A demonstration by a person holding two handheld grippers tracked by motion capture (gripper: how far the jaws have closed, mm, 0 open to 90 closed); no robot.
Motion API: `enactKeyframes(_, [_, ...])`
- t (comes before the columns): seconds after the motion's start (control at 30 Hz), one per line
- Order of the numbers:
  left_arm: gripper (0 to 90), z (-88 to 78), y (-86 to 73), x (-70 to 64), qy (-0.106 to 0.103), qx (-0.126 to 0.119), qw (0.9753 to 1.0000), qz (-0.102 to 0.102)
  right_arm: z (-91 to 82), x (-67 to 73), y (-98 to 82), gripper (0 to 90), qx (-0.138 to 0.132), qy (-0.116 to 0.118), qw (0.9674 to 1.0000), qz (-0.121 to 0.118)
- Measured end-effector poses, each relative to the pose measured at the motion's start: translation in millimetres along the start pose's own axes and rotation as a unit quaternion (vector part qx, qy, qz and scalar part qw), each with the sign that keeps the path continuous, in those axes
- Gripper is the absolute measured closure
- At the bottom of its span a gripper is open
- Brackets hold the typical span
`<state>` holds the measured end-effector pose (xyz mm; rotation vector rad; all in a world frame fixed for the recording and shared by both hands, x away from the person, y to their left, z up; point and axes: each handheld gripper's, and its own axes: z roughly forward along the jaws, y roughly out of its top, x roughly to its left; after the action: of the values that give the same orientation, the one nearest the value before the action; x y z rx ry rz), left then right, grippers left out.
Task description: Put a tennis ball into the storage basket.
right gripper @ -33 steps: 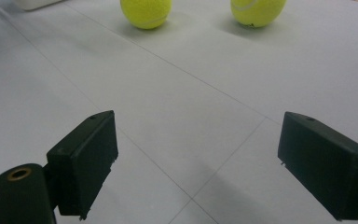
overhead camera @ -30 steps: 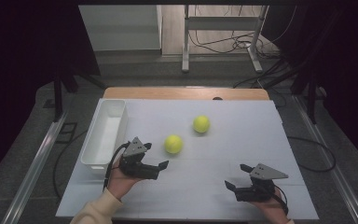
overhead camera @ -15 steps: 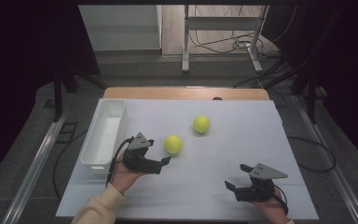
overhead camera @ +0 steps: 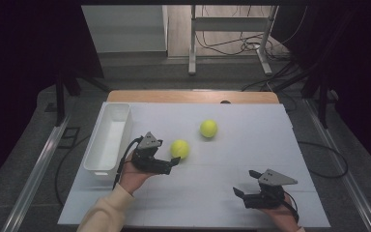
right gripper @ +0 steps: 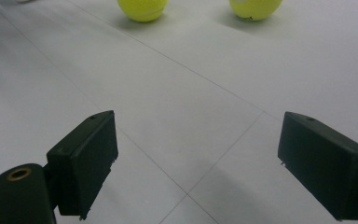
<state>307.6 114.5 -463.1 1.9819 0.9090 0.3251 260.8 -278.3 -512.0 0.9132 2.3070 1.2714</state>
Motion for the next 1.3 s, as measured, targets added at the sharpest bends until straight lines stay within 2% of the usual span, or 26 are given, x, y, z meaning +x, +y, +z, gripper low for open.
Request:
enactKeyframes(0.63, [8.8, 25.7, 6.4, 9.5, 0.003, 0.017, 0.9998, -0.011, -0.3, -0.6, -0.5, 12.6, -0.001, 0.001, 1.0000, 0.006])
enactKeyframes(0.73, [8.6, 31.4, 6.6, 12.4, 0.010, 0.023, 0.9996, -0.013, -0.6, -0.6, -0.3, 12.5, -0.004, 0.005, 0.9999, 0.012])
enactKeyframes(1.03, [8.5, 44.9, 7.7, 17.6, 0.006, 0.036, 0.9992, -0.019, -0.4, -0.8, -0.5, 12.5, -0.004, 0.005, 0.9999, 0.013])
enactKeyframes(1.3, [7.8, 56.3, 6.5, 23.0, 0.013, 0.050, 0.9983, -0.024, -0.4, -1.2, -0.5, 12.5, -0.004, 0.006, 0.9999, 0.012])
